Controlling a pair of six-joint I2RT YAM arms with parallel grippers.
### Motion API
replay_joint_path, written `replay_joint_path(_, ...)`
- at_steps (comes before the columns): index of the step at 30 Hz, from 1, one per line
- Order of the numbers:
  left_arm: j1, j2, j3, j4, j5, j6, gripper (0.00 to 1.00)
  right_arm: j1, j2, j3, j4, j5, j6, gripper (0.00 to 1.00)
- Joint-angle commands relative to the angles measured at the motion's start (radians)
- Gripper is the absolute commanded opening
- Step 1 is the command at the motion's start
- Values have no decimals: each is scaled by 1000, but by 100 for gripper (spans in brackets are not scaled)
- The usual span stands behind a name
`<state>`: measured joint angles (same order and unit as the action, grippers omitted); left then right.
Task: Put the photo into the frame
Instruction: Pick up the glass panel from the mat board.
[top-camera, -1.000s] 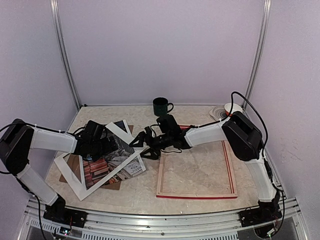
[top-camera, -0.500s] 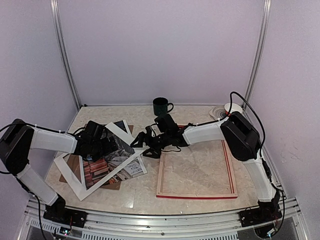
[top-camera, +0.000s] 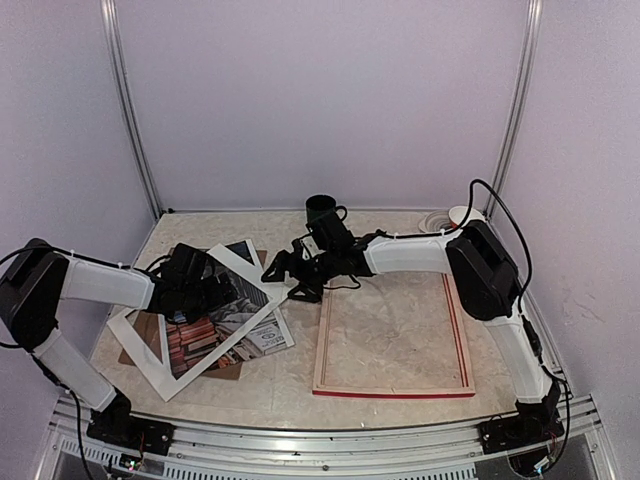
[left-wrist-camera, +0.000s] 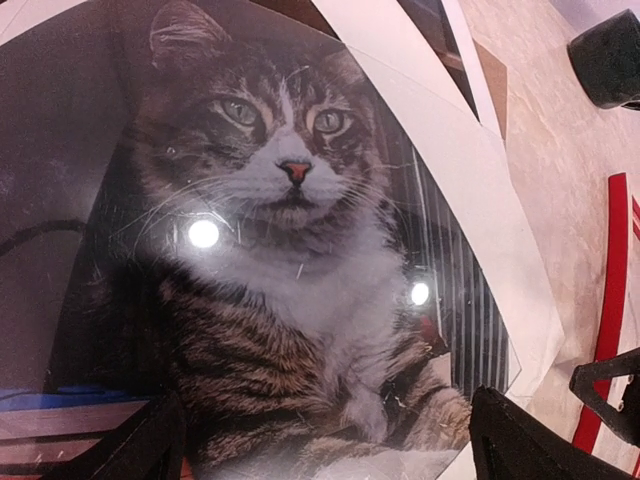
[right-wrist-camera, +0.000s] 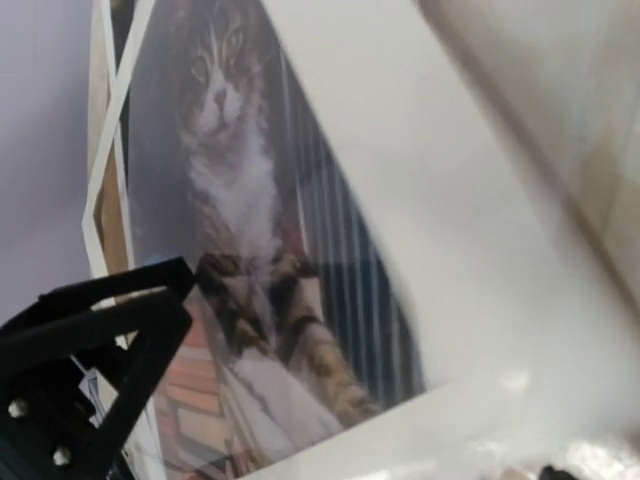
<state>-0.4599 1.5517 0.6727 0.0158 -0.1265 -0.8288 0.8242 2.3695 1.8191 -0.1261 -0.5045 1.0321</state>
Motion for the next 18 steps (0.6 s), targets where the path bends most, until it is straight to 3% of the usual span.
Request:
replay_joint_path(1, -8, -11, -14, 42, 30, -15, 97, -10, 7, -2, -40, 16, -14, 94)
replay_joint_path(4, -8, -11, -16, 40, 30, -15, 97, -19, -64, -48, 3, 67, -18, 92)
replay_joint_path(7, -8, -10, -15, 38, 28, -13, 97, -30, -75, 11, -52, 109, -50, 92)
replay_joint_path(18, -11, -28, -40, 49, 30, -30, 97, -95, 142, 267, -82, 108, -77, 93)
